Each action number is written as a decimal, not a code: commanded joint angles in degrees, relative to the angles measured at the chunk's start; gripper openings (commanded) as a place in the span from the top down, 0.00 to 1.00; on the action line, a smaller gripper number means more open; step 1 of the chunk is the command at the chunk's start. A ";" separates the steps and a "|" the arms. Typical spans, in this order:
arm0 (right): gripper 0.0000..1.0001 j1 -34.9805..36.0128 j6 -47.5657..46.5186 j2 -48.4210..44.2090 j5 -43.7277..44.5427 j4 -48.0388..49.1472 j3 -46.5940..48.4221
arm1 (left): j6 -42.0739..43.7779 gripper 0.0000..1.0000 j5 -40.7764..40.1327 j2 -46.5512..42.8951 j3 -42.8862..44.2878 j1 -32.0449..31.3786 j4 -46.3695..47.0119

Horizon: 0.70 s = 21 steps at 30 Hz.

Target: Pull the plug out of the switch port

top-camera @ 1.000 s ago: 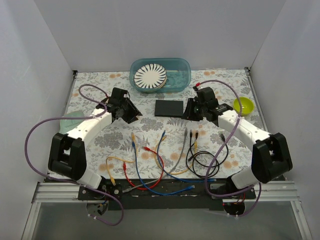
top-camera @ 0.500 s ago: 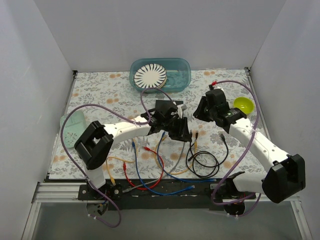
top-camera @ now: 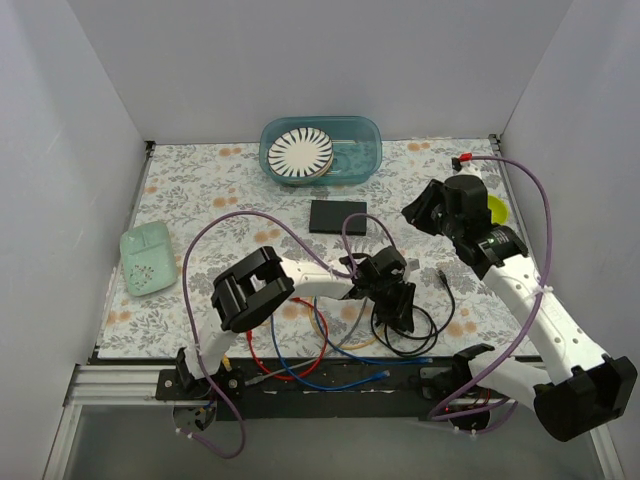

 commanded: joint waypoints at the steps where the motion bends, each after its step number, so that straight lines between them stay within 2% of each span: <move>1: 0.67 -0.42 -0.78 -2.91 0.82 0.10 -0.81 | -1.82 0.71 -10.44 1.65 -1.39 1.56 -12.08; 5: 0.67 -0.33 0.37 -5.10 -0.85 1.42 -3.79 | -6.56 0.72 -20.81 -7.21 -12.09 2.96 -17.18; 6: 0.67 -0.33 0.54 -5.46 -0.85 1.60 -4.33 | -9.27 0.72 -23.44 -9.84 -17.51 4.80 -17.98; 8: 0.67 -0.33 0.81 -6.07 -1.29 2.38 -5.82 | -12.27 0.71 -25.04 -16.87 -24.04 7.18 -19.47; 9: 0.67 -0.33 0.90 -6.25 -1.29 2.74 -6.18 | -15.16 0.71 -24.79 -18.99 -30.94 10.58 -19.57; 13: 0.67 -0.33 0.90 -6.25 -1.46 3.00 -7.23 | -20.98 0.77 -26.62 -30.49 -44.07 20.44 -22.80; 17: 0.68 -0.33 0.81 -6.08 -1.99 3.71 -8.55 | -23.53 0.76 -35.66 -44.19 -46.13 26.43 -29.20; 20: 0.68 -0.42 0.90 -5.64 -3.30 4.41 -9.61 | -23.28 0.73 -40.07 -47.39 -44.03 32.13 -34.57; 21: 0.68 -0.42 0.90 -5.46 -3.57 4.41 -9.69 | -22.93 0.73 -40.34 -48.27 -43.67 37.02 -35.90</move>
